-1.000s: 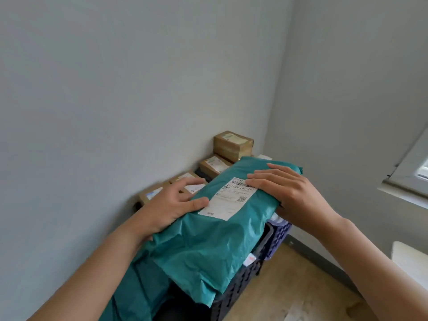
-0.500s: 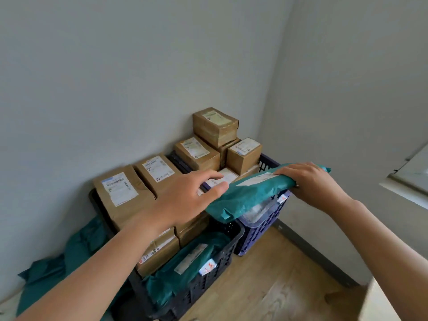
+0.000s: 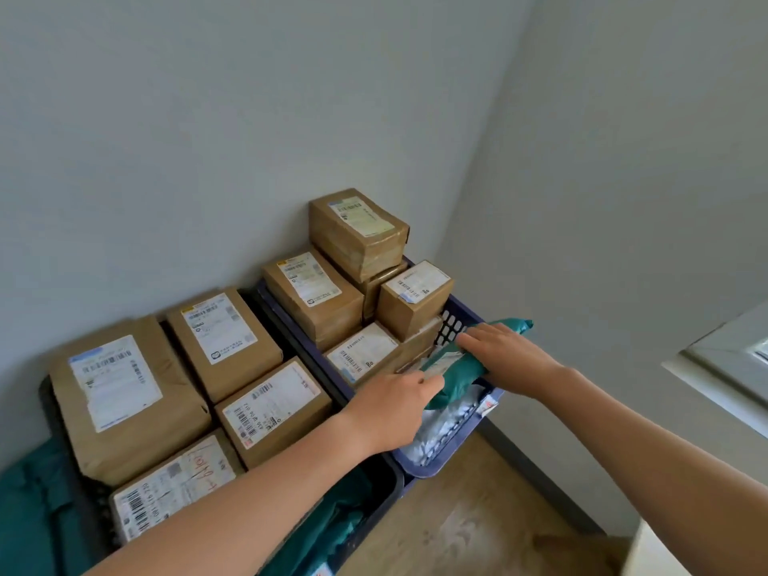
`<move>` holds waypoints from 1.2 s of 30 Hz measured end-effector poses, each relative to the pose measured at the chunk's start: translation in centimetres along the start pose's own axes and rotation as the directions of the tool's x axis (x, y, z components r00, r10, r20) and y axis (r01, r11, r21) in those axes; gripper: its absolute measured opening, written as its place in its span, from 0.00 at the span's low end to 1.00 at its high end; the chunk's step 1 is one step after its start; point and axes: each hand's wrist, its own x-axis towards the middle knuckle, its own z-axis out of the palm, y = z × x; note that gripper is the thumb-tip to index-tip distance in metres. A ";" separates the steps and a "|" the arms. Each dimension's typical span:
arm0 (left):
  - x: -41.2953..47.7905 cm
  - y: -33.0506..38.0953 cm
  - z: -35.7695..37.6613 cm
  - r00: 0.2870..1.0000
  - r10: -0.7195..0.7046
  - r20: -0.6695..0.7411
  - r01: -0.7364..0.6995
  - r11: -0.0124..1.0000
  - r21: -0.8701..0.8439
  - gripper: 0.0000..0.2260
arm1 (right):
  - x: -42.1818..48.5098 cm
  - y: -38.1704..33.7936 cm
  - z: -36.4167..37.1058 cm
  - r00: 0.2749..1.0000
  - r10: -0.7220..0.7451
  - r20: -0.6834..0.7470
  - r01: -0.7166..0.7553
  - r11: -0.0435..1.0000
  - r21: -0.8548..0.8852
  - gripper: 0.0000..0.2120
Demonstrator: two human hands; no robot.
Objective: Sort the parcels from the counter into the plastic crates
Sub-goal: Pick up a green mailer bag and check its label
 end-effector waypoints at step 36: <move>12.6 -3.0 13.5 0.467 -0.496 0.732 0.655 0.750 0.090 0.30 | 13.0 3.5 15.5 0.535 -0.303 0.789 0.084 0.948 0.307 0.17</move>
